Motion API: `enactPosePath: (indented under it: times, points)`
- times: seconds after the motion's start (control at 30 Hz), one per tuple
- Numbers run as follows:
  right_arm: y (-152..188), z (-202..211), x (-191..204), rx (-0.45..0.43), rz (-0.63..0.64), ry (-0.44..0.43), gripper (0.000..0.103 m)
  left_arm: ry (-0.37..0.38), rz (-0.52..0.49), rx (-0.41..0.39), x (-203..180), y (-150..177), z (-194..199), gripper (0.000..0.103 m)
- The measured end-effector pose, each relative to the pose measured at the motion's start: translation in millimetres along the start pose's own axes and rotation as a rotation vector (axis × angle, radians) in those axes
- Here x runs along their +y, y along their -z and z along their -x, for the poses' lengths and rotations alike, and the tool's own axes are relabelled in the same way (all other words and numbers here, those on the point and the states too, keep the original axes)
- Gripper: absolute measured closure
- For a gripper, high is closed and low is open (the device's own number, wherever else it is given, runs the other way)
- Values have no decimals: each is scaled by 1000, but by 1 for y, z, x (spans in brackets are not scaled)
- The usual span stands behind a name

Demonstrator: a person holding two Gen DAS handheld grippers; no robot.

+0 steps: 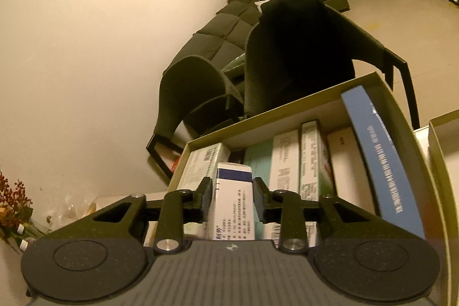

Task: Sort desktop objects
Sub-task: 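Lower the strawberry-label box into the tall box and open the right gripper, then raise the open right gripper above the tall box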

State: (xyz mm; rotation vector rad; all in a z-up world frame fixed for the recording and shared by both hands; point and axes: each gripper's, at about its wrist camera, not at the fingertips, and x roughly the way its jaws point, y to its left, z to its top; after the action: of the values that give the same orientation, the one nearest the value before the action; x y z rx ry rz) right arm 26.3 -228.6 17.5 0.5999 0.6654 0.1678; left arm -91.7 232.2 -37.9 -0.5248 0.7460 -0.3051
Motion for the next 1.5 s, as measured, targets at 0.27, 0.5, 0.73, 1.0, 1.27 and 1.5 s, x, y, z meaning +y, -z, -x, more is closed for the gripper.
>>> enactPosePath:
  times: [0.27,0.5,0.73,1.0,1.27,1.5]
  points:
    - [3,14,-1,-16,51,44,53,2,0,8,0,0,-2,0]
    - [21,27,23,7,257,117,47,11,-3,9,-1,1,-2,0]
    - [40,27,44,56,424,159,37,17,-6,3,-2,2,0,0]
    - [59,14,57,127,571,216,41,15,-2,1,-1,2,0,0]
    - [60,2,58,126,578,243,56,12,3,4,1,2,-1,0]
    - [53,-8,57,107,571,260,56,4,8,4,3,2,-1,0]
